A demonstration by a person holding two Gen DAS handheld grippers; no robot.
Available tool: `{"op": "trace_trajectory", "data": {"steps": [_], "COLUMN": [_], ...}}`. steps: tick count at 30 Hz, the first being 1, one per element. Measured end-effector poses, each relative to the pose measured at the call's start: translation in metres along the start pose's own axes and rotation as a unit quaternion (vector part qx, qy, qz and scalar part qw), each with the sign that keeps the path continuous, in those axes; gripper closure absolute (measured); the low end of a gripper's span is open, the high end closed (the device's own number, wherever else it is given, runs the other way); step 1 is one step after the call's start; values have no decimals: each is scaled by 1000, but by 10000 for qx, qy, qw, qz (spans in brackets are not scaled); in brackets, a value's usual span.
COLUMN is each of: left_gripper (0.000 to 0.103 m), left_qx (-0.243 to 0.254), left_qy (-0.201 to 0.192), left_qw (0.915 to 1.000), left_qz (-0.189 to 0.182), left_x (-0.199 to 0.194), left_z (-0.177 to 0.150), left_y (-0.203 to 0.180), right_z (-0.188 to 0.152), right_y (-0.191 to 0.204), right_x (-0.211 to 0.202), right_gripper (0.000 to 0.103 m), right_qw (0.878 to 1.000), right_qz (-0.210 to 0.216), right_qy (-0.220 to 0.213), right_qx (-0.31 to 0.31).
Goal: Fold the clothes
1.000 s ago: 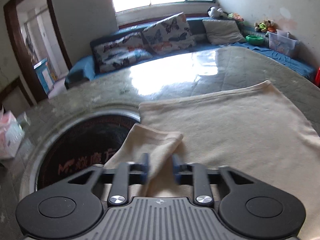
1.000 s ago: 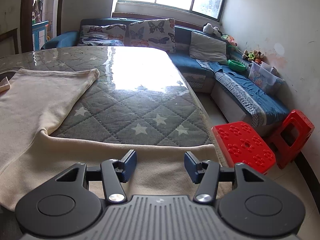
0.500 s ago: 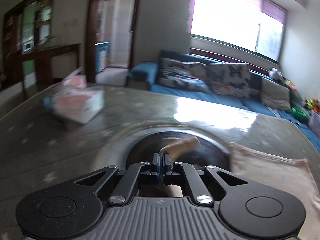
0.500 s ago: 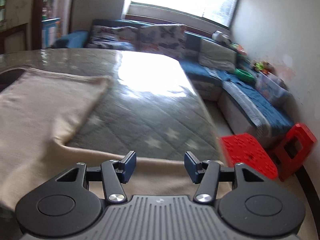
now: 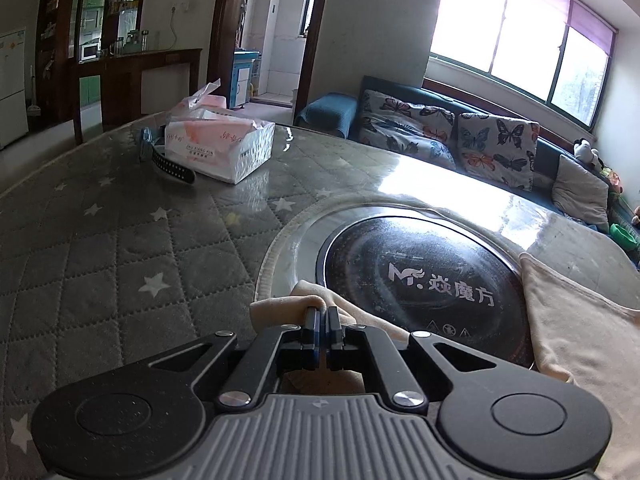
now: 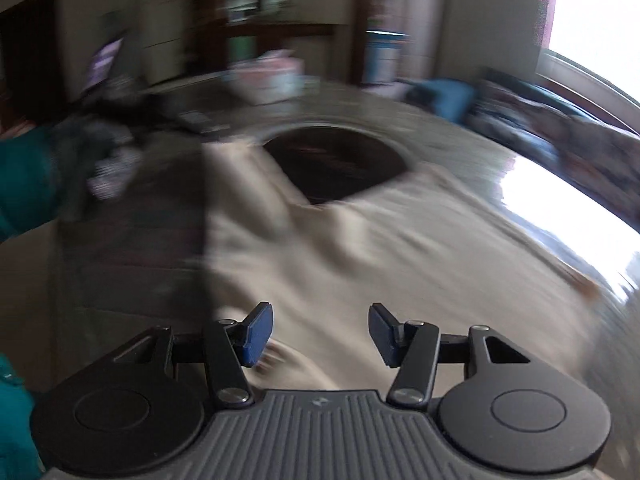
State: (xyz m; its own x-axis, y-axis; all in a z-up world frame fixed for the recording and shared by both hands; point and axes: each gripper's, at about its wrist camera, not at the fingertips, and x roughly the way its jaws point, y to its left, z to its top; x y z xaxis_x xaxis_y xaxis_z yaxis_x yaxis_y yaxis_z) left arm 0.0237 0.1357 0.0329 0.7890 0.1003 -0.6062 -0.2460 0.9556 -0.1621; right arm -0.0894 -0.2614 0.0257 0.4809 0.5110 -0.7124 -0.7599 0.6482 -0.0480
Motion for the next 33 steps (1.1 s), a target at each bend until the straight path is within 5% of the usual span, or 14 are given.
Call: {"op": "trace_trajectory", "data": {"steps": [8,12,15,22,29,33], "left_gripper": [100,100,100,99,94,65], "left_qx": [-96,-106,-112,-42,-318,-366], "left_qy": [-56,-215,-544,-344,-206,-42], "left_qw": [9999,9997,9984,9989,9989,9987], "left_qz": [-46,-83,-110,319,284,345], "left_x": [-10,-22,-44,-50,-56,-47], "left_z": [0,3,7,-19,-18,-14], "left_y": [1,0,-1,16,33,35], "right_z": [12,12,12,1,-3,1], "right_y": [38,42,42,51,57,59], "right_x": [35,43,35,29,27,24], "right_gripper": [61,89,98,94,90,83], "right_qw": [9966,9961,9953,9906,9899,9911], "right_qz": [404,440,628,1003,981,993], "right_qy": [253,309,278,356,294,194], "right_qx": [-679,-696,-689,-861,-982,-868]}}
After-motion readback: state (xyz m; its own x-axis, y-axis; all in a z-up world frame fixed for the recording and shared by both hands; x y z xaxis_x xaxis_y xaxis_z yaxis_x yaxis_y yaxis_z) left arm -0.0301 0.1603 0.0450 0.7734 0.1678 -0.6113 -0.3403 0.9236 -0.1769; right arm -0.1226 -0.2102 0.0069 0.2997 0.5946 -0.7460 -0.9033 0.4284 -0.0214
